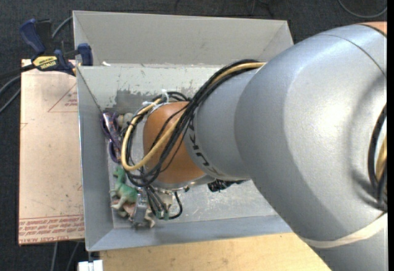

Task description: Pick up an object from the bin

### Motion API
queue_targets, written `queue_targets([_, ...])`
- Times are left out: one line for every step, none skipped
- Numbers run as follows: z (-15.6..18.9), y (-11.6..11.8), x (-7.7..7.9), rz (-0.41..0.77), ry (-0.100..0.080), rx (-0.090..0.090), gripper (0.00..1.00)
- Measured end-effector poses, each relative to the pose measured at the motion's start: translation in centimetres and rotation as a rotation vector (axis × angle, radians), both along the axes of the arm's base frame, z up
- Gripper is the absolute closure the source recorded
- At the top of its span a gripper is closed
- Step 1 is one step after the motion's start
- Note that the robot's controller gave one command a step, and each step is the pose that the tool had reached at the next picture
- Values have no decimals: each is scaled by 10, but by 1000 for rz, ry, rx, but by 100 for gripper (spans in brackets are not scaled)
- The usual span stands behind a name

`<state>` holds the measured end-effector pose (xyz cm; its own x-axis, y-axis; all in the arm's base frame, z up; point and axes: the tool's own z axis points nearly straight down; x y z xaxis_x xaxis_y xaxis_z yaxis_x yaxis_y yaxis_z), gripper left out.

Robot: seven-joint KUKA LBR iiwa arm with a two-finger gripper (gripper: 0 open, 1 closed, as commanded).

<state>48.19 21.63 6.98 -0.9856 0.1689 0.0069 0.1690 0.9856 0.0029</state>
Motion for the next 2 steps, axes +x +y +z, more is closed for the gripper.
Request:
queue_targets([0,0,0,0,0,0,100])
queue_targets([5,0,-1,-1,3,-1,100])
